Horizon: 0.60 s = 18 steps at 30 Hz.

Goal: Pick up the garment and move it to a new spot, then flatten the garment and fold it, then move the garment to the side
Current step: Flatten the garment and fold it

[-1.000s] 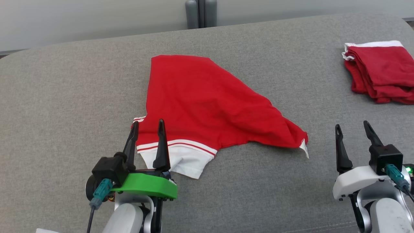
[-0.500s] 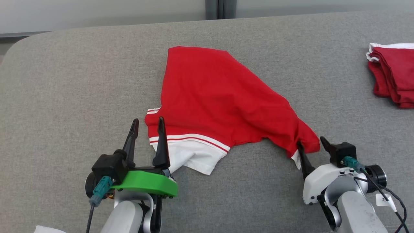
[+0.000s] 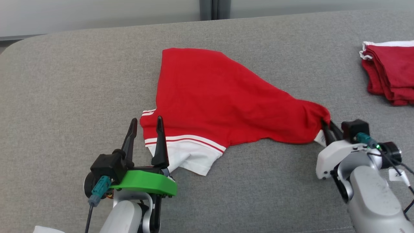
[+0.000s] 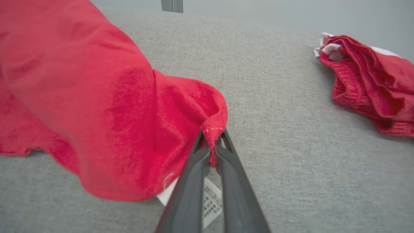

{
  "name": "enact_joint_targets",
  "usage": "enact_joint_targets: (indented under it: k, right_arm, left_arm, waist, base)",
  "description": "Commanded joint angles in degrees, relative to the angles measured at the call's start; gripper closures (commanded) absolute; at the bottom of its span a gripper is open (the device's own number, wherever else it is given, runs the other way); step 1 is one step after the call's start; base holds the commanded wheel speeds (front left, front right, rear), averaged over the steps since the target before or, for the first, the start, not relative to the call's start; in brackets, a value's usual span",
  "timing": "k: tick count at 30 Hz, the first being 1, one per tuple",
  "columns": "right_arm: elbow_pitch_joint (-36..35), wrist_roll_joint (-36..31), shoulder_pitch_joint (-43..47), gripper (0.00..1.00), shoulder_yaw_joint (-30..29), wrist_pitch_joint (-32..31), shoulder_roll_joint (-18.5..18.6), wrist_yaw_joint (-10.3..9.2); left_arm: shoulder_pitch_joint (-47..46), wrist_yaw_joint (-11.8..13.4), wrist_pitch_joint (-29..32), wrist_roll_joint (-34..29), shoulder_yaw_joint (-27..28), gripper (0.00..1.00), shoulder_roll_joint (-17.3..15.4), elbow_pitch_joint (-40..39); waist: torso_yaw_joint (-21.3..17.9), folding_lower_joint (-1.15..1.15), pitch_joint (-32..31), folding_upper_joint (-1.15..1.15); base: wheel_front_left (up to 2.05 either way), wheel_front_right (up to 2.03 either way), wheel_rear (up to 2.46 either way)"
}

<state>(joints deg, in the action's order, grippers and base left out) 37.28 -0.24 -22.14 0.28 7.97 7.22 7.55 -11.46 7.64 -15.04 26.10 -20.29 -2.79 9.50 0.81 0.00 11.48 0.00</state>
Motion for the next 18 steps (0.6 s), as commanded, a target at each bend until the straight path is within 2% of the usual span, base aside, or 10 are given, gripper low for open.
enact_joint_targets:
  k: [1, 6, 10, 15, 16, 17, 18]
  right_arm:
    - [0.34, -0.60, -1.91, 1.00, -1.21, 0.84, 1.32, -0.13]
    - [0.64, -3.34, -6.10, 1.00, -6.90, 2.50, 4.60, -0.12]
    - [0.72, -5.47, -5.52, 1.00, -10.87, 3.20, 6.22, -0.13]
    - [2.79, -7.29, -2.89, 1.00, -14.79, 4.67, 5.42, -0.12]
    - [3.04, -7.63, -2.48, 0.80, -15.64, 5.10, 5.13, -0.12]
    - [3.17, -8.05, -1.88, 0.35, -16.69, 5.72, 4.67, -0.12]
    - [3.26, -8.52, -1.38, 0.00, -17.38, 6.09, 4.19, -0.13]
  left_arm:
    - [-0.39, 0.18, -0.19, -0.22, 0.18, 0.00, -0.21, 0.00]
    - [-0.38, -0.32, -0.19, 0.42, -0.17, 0.00, -0.22, 0.68]
    - [-0.35, -0.34, -0.19, 0.89, -0.36, 0.00, -0.22, 1.11]
    - [-0.13, -0.46, -0.19, 1.08, -0.09, 0.00, -0.22, 1.80]
    - [-0.02, -0.45, -0.19, 1.19, -0.15, 0.00, -0.22, 1.97]
    - [0.15, -0.46, -0.19, 1.40, -0.33, 0.00, -0.22, 2.23]
    - [0.34, -0.54, -0.19, 1.65, -0.56, 0.00, -0.22, 2.57]
  waist:
    - [-0.36, 0.00, 0.06, 0.00]
    - [-0.65, 0.00, -0.06, 0.00]
    - [-0.35, 0.00, 0.07, 0.00]
    - [-0.21, 0.00, 0.16, 0.00]
    - [-0.24, 0.00, 0.14, 0.00]
    - [-0.30, 0.00, 0.07, 0.00]
    - [-0.35, 0.00, 0.00, 0.00]
  base:
    - [0.00, 0.00, 0.00]
    - [0.00, 0.00, 0.00]
    - [0.00, 0.00, 0.00]
    - [0.00, 0.00, 0.00]
    - [0.00, 0.00, 0.00]
    - [0.00, 0.00, 0.00]
    - [0.00, 0.00, 0.00]
